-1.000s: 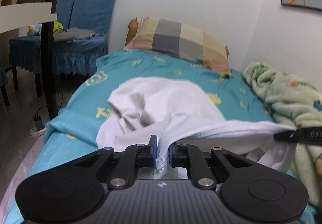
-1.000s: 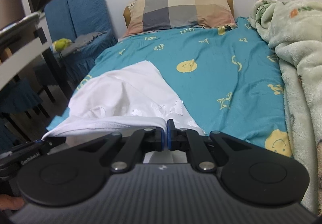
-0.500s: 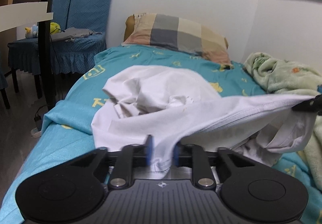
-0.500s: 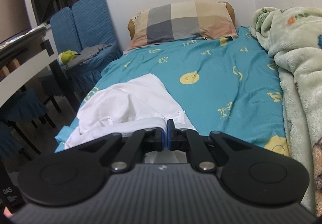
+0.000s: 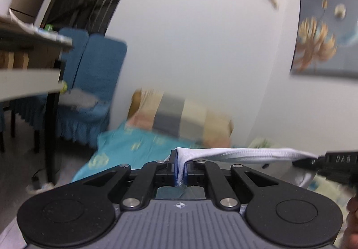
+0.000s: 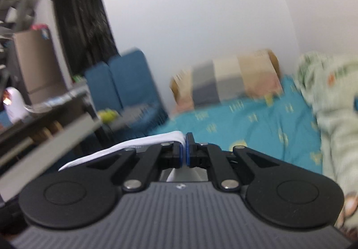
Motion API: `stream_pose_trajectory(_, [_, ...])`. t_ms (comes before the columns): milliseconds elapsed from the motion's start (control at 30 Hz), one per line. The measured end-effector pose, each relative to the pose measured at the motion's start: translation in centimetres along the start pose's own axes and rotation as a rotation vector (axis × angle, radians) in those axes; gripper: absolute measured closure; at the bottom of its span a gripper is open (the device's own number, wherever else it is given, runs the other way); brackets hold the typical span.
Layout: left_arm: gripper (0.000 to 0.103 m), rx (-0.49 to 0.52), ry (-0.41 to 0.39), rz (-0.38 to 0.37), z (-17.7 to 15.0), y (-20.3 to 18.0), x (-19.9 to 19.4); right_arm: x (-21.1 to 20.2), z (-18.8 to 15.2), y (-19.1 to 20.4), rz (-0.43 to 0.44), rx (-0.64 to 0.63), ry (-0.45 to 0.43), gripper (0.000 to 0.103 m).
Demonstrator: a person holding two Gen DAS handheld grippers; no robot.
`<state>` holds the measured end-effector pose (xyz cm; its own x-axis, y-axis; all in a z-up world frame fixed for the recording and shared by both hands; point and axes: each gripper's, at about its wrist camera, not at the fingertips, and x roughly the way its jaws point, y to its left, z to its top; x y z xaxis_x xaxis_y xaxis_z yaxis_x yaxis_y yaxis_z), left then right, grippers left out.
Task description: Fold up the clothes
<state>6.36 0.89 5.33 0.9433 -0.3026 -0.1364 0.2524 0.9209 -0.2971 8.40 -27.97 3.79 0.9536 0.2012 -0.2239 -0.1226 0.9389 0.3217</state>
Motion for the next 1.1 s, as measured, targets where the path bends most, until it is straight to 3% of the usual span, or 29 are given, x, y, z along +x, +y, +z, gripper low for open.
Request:
stream_pose_trajectory(167, [0.098, 0.047, -0.183, -0.074, 10.2, -3.8, -6.9, -7.2, 7.3, 4.7, 0.031, -0.073, -0.132, 0.097])
stream_pose_trajectory(333, [0.098, 0.114, -0.300, -0.131, 18.8, -8.6, -14.8, -16.6, 13.0, 9.2, 0.048, -0.149, -0.299, 0.097])
stream_pose_trajectory(533, [0.098, 0.135, -0.410, -0.195, 25.1, -13.5, -25.3, -27.8, 17.7, 13.5, 0.086, -0.228, -0.451, 0.097])
stream_pose_trajectory(700, [0.098, 0.136, -0.448, -0.212, 29.1, -16.8, -30.2, -32.8, 21.5, 16.0, 0.093, -0.291, -0.516, 0.097])
stream_pose_trajectory(867, [0.097, 0.174, -0.398, -0.166, 29.1, -17.5, -26.7, -28.8, 22.8, 14.8, 0.060, -0.305, -0.462, 0.097])
stream_pose_trajectory(967, [0.097, 0.190, -0.319, -0.127, 27.0, -16.1, -20.5, -23.2, 21.9, 12.6, 0.037, -0.282, -0.382, 0.097])
stream_pose_trajectory(1100, [0.097, 0.186, -0.192, -0.057, 21.7, -12.7, -9.0, -12.9, 18.7, 9.0, -0.006, -0.248, -0.253, 0.097])
